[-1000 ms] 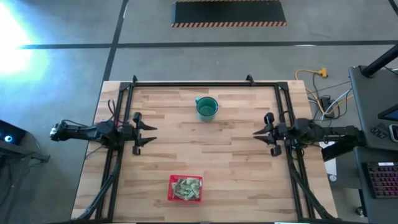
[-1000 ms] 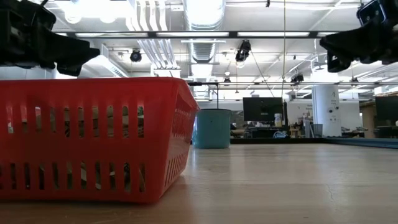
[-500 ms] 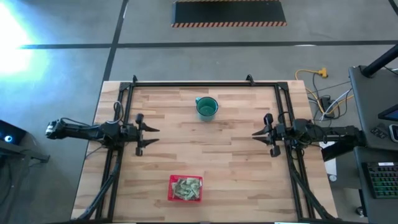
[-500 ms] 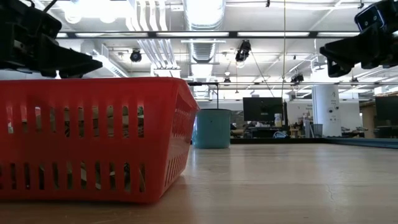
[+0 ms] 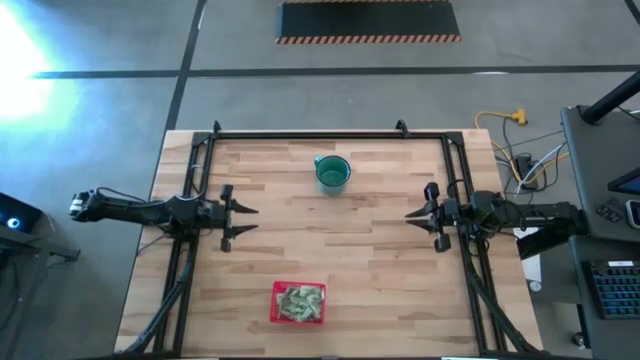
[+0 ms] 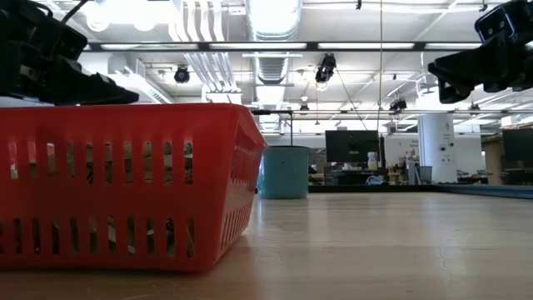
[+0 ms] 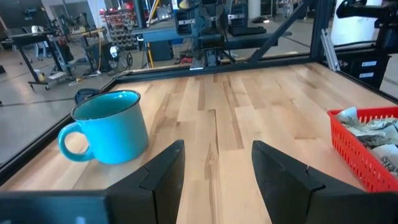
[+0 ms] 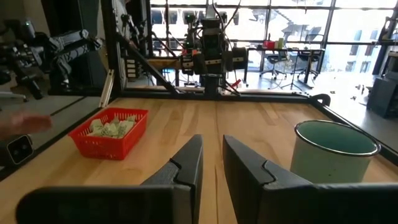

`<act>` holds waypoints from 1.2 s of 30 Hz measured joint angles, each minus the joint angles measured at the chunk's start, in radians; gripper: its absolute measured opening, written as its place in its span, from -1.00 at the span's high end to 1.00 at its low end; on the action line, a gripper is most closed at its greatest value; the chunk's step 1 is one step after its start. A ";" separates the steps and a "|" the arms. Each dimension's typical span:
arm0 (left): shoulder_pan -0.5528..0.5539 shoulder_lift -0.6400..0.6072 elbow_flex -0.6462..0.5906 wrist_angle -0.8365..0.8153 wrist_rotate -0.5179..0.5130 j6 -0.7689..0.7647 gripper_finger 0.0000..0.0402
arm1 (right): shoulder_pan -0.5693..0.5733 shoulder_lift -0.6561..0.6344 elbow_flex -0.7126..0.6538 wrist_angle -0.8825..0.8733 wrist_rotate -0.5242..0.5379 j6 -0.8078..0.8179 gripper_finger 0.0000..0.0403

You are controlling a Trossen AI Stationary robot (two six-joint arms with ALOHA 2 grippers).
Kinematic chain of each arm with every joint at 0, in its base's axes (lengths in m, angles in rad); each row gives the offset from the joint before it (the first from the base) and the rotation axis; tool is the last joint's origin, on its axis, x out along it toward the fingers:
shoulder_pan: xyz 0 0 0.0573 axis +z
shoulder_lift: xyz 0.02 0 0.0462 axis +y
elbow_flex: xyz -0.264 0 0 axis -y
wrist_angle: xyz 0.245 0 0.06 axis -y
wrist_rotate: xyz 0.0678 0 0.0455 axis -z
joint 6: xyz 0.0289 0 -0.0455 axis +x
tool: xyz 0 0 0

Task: Pick and place items into bin
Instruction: Return to Home Position

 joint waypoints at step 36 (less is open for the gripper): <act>0.000 0.031 0.000 0.001 0.000 0.001 0.15 | 0.000 0.000 0.000 0.000 0.000 0.000 0.74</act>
